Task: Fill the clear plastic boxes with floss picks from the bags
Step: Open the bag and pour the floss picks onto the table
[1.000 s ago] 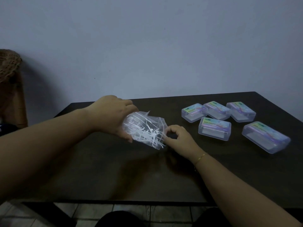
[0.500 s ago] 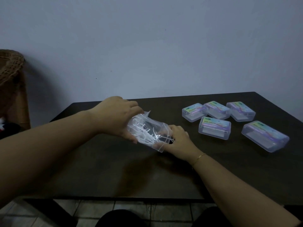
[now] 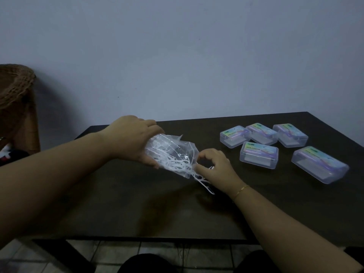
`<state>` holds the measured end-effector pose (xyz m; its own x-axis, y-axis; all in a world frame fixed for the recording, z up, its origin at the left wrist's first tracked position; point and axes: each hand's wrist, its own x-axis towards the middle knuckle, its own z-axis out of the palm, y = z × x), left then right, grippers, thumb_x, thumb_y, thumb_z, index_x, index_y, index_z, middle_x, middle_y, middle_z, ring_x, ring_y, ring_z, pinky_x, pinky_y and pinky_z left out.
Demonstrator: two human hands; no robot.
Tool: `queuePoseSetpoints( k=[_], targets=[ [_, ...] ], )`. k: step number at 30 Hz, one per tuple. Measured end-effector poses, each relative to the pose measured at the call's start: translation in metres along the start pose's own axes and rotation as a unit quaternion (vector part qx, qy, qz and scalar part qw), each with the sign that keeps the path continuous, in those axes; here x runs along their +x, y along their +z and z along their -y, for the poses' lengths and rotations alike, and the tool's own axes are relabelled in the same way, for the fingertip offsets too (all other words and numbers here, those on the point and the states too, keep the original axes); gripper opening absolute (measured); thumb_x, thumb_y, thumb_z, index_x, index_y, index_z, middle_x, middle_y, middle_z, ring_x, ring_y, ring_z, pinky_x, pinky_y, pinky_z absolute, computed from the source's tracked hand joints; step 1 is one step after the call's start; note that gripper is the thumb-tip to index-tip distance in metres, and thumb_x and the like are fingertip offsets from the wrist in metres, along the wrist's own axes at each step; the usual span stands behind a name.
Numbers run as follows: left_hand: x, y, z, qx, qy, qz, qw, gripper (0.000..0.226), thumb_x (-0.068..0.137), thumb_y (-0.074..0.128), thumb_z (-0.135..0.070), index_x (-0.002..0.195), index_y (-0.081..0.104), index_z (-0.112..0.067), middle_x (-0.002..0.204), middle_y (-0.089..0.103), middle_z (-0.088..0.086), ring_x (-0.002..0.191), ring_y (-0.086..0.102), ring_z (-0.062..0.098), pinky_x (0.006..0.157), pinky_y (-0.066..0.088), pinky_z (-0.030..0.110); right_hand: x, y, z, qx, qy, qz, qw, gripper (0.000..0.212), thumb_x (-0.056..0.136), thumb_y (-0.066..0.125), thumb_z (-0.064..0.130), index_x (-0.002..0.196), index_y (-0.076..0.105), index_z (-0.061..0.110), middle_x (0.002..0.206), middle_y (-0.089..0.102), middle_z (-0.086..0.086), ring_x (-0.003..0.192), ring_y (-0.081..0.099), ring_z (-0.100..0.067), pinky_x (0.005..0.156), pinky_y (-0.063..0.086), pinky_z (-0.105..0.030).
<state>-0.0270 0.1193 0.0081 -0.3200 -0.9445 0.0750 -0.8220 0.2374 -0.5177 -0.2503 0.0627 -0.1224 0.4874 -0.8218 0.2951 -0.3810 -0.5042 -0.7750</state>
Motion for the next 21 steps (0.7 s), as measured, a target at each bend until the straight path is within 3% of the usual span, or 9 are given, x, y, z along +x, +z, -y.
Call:
queuePoseSetpoints(
  k=[2,4,7,11,14,17,19,21],
  targets=[
    [0.0,0.002,-0.001,-0.004,0.002,-0.003,1.0,0.11,0.051,0.018,-0.098,0.131,0.049,-0.03,0.123,0.057,-0.012,0.098,0.063,0.012,0.077,0.048,0.027,0.001,0.0,0.006,-0.005,0.009,0.02,1.0,0.042,0.069,0.059,0.065,0.102,0.059,0.037,0.111,0.048,0.02,0.113,0.039,-0.007,0.103,0.032,-0.044],
    [0.002,0.004,-0.002,-0.014,0.007,-0.006,1.0,0.106,0.053,0.027,-0.097,0.131,0.05,-0.029,0.122,0.058,-0.011,0.098,0.063,0.013,0.077,0.047,0.027,0.004,0.002,0.013,-0.046,0.01,0.043,0.998,0.058,0.069,0.062,0.066,0.117,0.057,0.034,0.127,0.045,0.012,0.122,0.034,-0.01,0.106,0.026,-0.043],
    [0.003,0.001,-0.004,-0.01,0.02,-0.014,1.0,0.101,0.056,0.033,-0.094,0.133,0.048,-0.03,0.124,0.057,-0.011,0.1,0.062,0.013,0.08,0.046,0.027,0.007,0.003,0.019,-0.083,0.017,0.057,0.995,0.047,0.083,0.066,0.046,0.125,0.053,0.03,0.139,0.039,0.006,0.13,0.028,-0.014,0.108,0.022,-0.042],
    [0.0,-0.003,-0.002,-0.013,0.015,-0.01,1.0,0.093,0.062,0.044,-0.088,0.136,0.044,-0.031,0.127,0.054,-0.012,0.105,0.059,0.011,0.082,0.044,0.025,0.008,-0.001,0.015,-0.122,0.023,0.068,0.99,0.035,0.087,0.06,0.045,0.117,0.061,0.028,0.136,0.042,0.008,0.128,0.029,-0.012,0.104,0.024,-0.038],
    [-0.002,-0.005,0.0,-0.012,0.003,-0.008,1.0,0.096,0.059,0.039,-0.09,0.135,0.044,-0.032,0.126,0.054,-0.013,0.105,0.059,0.011,0.081,0.043,0.025,0.005,-0.007,0.012,-0.115,0.024,0.042,0.992,0.002,0.087,0.061,0.035,0.086,0.06,0.036,0.128,0.048,0.011,0.123,0.033,-0.011,0.102,0.026,-0.039],
    [-0.003,-0.004,0.002,-0.017,-0.01,-0.003,1.0,0.101,0.054,0.031,-0.092,0.136,0.044,-0.033,0.126,0.054,-0.014,0.105,0.059,0.01,0.081,0.043,0.024,0.003,-0.005,0.012,-0.069,0.019,0.023,0.997,0.015,0.085,0.06,0.028,0.078,0.053,0.04,0.116,0.049,0.015,0.114,0.036,-0.007,0.103,0.029,-0.041],
    [-0.005,-0.003,0.0,-0.019,-0.011,-0.001,1.0,0.104,0.053,0.027,-0.093,0.136,0.044,-0.033,0.126,0.054,-0.014,0.104,0.059,0.009,0.08,0.043,0.023,0.003,-0.003,0.015,-0.043,0.01,0.015,0.999,0.012,0.083,0.064,0.035,0.093,0.057,0.035,0.115,0.048,0.015,0.113,0.037,-0.007,0.103,0.03,-0.042],
    [-0.006,-0.002,-0.001,-0.024,-0.013,-0.003,1.0,0.104,0.052,0.027,-0.093,0.135,0.044,-0.033,0.125,0.055,-0.014,0.103,0.059,0.009,0.078,0.042,0.023,0.004,-0.001,0.018,-0.063,0.012,0.031,0.997,0.034,0.08,0.066,0.047,0.109,0.055,0.032,0.12,0.046,0.013,0.117,0.036,-0.01,0.103,0.03,-0.041]
  ],
)
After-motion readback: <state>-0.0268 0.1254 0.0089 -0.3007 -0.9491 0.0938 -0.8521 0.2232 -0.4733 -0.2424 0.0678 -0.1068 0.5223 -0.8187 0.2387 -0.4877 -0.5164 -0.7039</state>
